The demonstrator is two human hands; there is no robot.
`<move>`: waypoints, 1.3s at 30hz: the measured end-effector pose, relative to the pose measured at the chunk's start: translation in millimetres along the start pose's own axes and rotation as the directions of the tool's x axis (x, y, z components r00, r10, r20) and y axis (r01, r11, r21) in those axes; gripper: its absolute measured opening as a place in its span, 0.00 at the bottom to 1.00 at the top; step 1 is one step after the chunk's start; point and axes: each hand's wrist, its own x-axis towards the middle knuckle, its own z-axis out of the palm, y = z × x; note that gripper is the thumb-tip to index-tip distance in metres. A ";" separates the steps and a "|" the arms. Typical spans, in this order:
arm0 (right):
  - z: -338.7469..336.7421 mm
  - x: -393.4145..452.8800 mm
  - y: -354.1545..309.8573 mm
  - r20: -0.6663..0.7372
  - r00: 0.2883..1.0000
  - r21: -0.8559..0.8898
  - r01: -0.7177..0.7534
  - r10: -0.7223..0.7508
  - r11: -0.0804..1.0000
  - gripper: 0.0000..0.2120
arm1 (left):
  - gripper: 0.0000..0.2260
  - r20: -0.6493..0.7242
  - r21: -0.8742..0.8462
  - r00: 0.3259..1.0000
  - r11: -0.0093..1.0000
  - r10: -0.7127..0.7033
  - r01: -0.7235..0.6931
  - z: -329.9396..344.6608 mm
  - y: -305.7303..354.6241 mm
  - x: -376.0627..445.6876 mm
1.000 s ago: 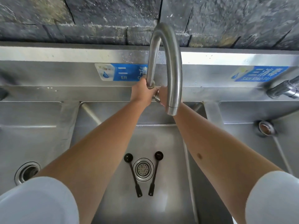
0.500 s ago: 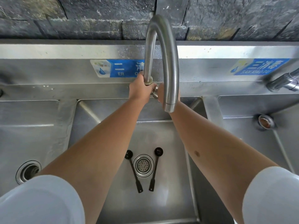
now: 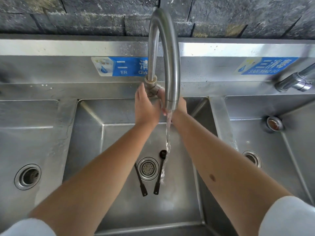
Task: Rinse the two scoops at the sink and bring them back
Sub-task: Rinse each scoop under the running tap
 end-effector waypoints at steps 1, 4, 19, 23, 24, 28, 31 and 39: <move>3.4 0.2 13.0 -0.013 1.000 -0.073 -0.019 0.019 0.997 0.21 | 0.29 -0.025 0.017 0.999 1.000 -0.025 0.025 3.4 -12.2 -18.2; 15.9 -20.1 71.7 0.047 0.995 -0.184 -0.078 0.088 0.980 0.21 | 0.21 0.094 0.005 0.969 0.973 -0.228 0.229 18.4 -51.8 -64.6; 66.4 -44.9 277.2 0.140 0.872 -0.209 -0.437 0.469 0.875 0.09 | 0.07 0.367 0.276 0.761 0.844 -0.535 0.461 50.7 -206.0 -158.9; 78.0 -34.6 298.2 0.065 0.897 -0.329 -0.395 0.437 0.858 0.14 | 0.10 0.372 0.379 0.762 0.836 -0.531 0.397 56.0 -228.0 -156.0; 80.2 -32.3 302.1 0.053 0.904 -0.342 -0.382 0.424 0.859 0.15 | 0.10 0.378 0.393 0.763 0.837 -0.525 0.381 57.7 -232.7 -154.7; 89.7 -25.3 319.1 0.065 0.920 -0.391 -0.333 0.386 0.858 0.13 | 0.09 0.407 0.414 0.778 0.856 -0.478 0.309 63.0 -251.5 -154.1; 91.9 -28.3 327.1 0.114 0.910 -0.463 -0.305 0.398 0.832 0.07 | 0.10 0.404 0.434 0.786 0.854 -0.468 0.285 62.1 -258.8 -161.1; 56.9 -86.0 299.0 0.161 0.873 -0.133 -0.443 0.460 0.887 0.12 | 0.07 0.375 0.309 0.750 0.836 -0.545 0.453 34.3 -218.6 -190.4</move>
